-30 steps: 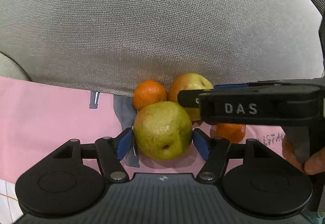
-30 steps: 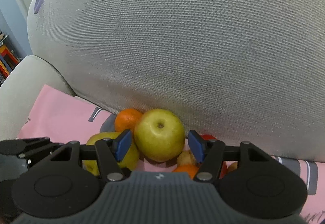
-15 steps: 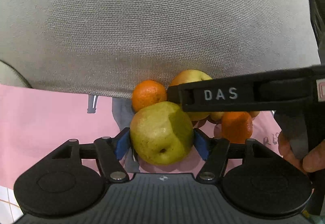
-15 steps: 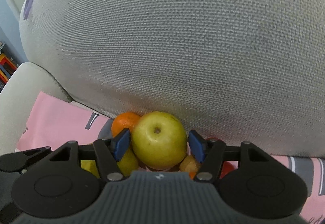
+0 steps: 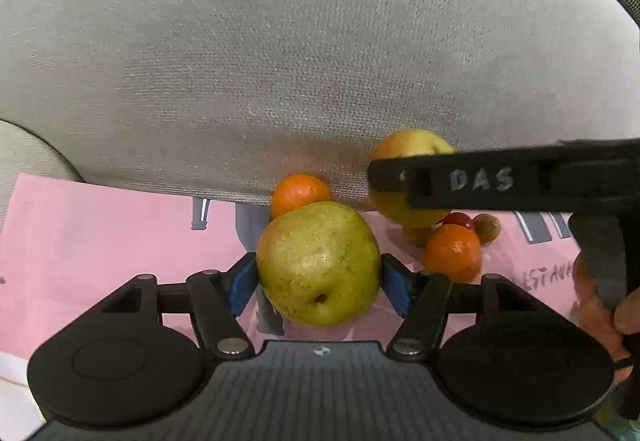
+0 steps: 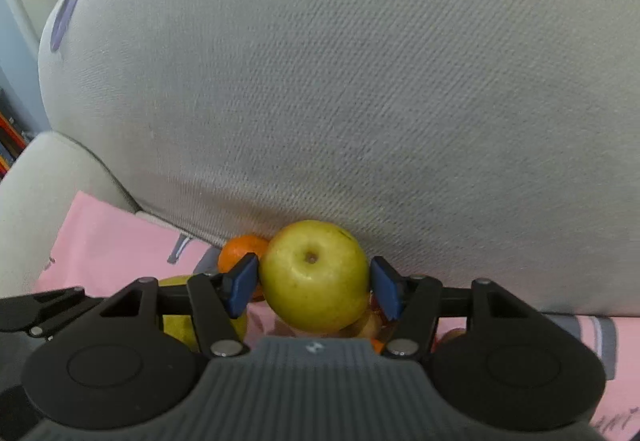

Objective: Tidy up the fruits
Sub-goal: 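Grasp one pear with the left tool while the right tool grasps the other pear, then carry both pears into the green colander and open both tools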

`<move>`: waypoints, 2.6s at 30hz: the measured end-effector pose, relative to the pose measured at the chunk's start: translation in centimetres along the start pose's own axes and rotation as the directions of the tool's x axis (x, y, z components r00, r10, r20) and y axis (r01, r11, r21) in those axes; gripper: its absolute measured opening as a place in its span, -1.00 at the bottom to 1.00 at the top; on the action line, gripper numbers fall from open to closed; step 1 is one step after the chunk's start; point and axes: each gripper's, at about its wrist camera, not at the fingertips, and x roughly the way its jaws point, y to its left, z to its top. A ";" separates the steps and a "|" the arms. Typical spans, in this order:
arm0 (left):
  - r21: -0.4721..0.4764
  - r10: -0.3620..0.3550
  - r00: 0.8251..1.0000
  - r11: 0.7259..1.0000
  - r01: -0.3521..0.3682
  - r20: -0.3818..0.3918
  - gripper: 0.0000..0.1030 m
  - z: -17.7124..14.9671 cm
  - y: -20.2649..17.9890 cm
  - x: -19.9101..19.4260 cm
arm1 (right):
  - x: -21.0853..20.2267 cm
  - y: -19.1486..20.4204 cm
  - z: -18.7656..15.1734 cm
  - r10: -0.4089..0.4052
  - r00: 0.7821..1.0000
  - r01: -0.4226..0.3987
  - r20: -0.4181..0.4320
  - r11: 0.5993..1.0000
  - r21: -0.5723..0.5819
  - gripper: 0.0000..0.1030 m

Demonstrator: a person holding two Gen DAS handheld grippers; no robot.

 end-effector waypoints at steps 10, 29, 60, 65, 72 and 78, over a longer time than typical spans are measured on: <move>-0.055 -0.020 1.000 0.998 0.021 0.016 0.45 0.1 -0.4 -4.1 | -5.9 -0.2 -0.5 0.028 0.998 -0.028 0.064 1.000 -0.004 0.14; -0.002 -0.131 0.989 0.991 0.132 0.070 0.45 -2.2 -6.0 -12.9 | -18.9 -5.6 -8.8 -0.009 0.995 -0.002 0.099 0.994 0.105 0.14; 0.374 -0.254 0.955 0.879 0.295 -0.156 0.45 -5.2 -22.2 -10.2 | -24.7 -15.0 -18.1 -0.191 0.980 0.189 0.061 0.981 0.033 0.14; 0.458 -0.215 0.955 0.841 0.286 -0.203 0.45 -5.8 -23.5 -8.9 | -23.7 -15.8 -18.0 -0.209 0.976 0.210 0.062 0.977 -0.025 0.14; 0.546 -0.149 0.951 0.790 0.279 -0.269 0.45 -6.3 -24.8 -7.0 | -22.4 -16.8 -18.6 -0.242 0.969 0.246 0.048 0.963 -0.109 0.14; 0.595 -0.106 0.940 0.750 0.289 -0.323 0.45 -6.8 -25.5 -5.6 | -21.2 -16.5 -18.8 -0.252 0.967 0.256 0.043 0.946 -0.198 0.14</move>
